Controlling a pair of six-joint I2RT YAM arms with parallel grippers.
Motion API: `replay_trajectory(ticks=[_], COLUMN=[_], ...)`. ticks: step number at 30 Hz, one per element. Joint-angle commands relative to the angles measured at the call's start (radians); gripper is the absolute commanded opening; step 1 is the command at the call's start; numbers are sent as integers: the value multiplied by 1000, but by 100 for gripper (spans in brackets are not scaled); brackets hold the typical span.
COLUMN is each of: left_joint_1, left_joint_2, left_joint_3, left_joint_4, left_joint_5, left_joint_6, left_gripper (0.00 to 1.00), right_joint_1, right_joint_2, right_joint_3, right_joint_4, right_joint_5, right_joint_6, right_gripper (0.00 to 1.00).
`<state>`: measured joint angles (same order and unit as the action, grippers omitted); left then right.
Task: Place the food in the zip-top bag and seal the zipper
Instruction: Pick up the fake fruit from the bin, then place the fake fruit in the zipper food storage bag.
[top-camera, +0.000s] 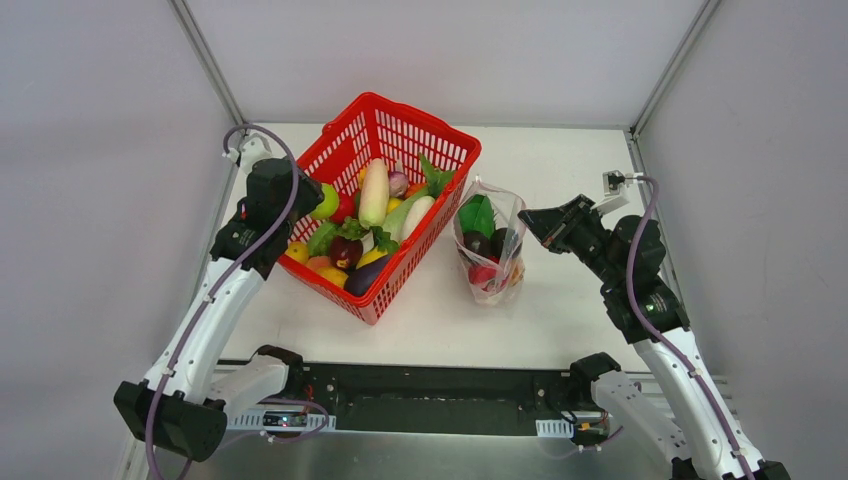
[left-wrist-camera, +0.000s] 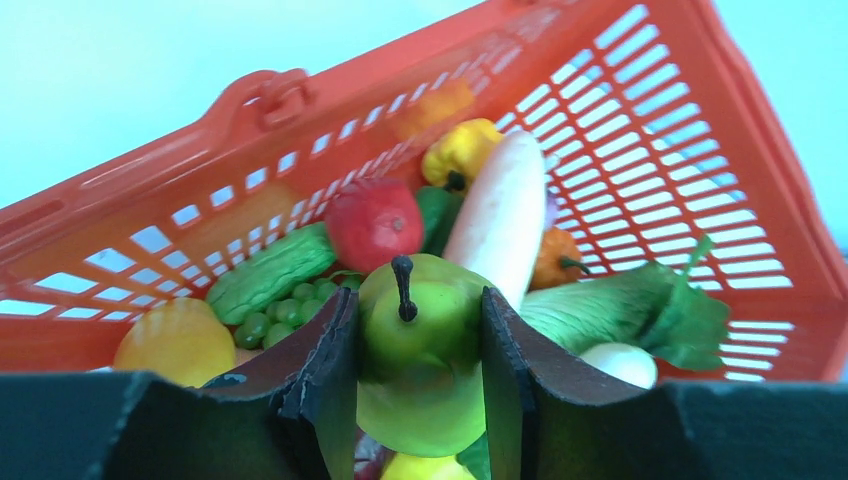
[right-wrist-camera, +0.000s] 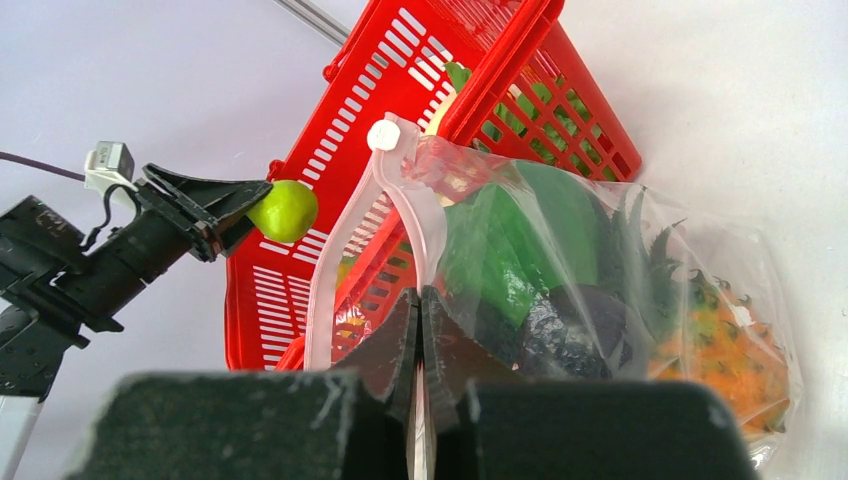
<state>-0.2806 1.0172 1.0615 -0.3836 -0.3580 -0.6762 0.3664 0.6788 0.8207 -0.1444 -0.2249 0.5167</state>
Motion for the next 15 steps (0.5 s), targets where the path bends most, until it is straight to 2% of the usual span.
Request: replay_trajectory(ticks=[1, 9, 15], left_joint_1=[0, -17, -172], left_joint_2=[-50, -39, 48], left_joint_3=[60, 148, 318], left_joint_4=[19, 80, 26], left_joint_5=[153, 484, 552], left_joint_6=[33, 41, 132], left_gripper=[2, 2, 2], right_joint_1=[2, 3, 8], right_joint_2=[-16, 23, 99], right_joint_3=[40, 85, 192], right_joint_4=[40, 26, -55], right_joint_5=[-9, -29, -8], right_joint_6=[17, 23, -37], right_gripper=[0, 0, 0])
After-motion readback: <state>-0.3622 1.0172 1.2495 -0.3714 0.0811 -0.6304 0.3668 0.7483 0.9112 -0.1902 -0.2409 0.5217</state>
